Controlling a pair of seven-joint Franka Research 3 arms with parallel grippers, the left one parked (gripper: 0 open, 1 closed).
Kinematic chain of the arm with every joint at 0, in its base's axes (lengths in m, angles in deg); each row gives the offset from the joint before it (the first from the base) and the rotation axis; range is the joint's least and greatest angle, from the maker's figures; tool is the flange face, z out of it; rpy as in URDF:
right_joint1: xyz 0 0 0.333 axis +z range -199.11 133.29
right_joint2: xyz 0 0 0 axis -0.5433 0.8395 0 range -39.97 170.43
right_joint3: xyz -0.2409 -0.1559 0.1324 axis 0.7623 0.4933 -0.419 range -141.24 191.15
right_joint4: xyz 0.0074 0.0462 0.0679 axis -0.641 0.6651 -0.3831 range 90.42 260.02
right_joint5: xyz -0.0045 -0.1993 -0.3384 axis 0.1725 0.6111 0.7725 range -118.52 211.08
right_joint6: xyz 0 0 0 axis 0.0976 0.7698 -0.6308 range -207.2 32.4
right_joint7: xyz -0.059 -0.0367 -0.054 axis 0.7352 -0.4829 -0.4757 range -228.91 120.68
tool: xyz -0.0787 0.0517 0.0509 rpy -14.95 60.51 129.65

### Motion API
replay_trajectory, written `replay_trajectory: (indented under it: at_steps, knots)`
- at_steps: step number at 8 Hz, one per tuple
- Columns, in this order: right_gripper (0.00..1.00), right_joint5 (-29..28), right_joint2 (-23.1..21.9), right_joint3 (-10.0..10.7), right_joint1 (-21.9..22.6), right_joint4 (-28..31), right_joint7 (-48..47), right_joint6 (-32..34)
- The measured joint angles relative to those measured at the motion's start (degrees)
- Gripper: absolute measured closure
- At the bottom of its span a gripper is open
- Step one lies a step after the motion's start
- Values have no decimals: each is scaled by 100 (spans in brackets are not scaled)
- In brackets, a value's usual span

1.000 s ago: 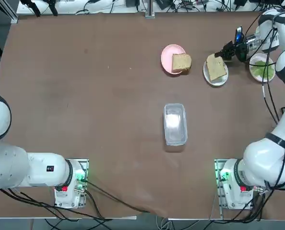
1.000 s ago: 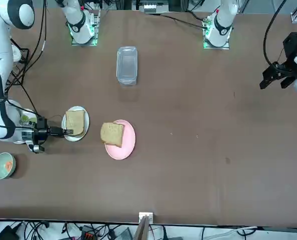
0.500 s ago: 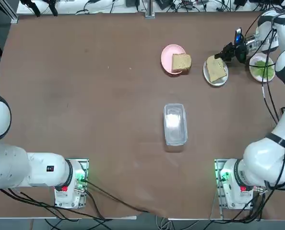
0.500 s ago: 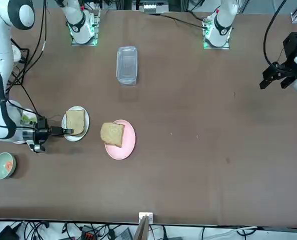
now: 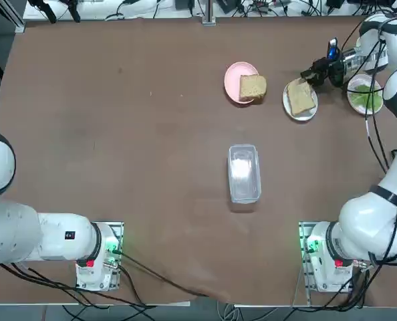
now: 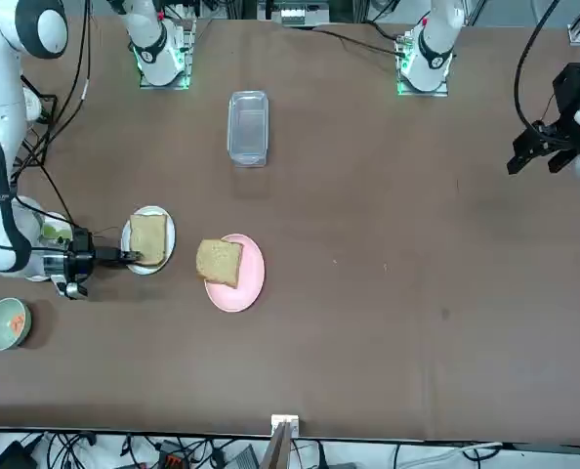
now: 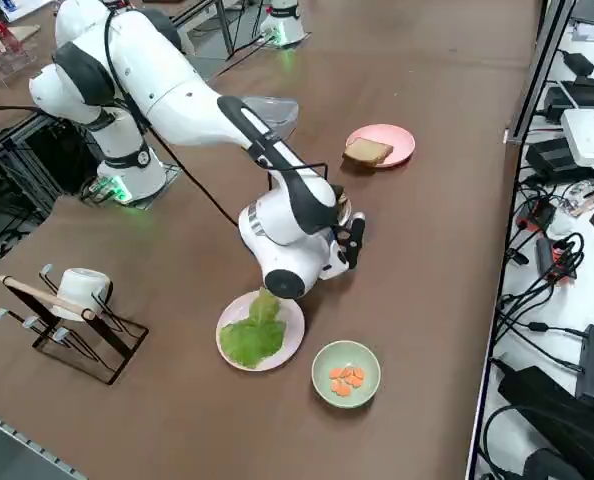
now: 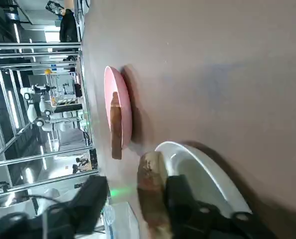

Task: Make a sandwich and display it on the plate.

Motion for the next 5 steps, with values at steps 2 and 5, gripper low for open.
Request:
replay_trajectory:
  at_steps: [2,5]
  knots:
    - [0,0,-1,1,-110,-31,204,1]
    - [0,-1,-19,-1,-270,-298,261,240]
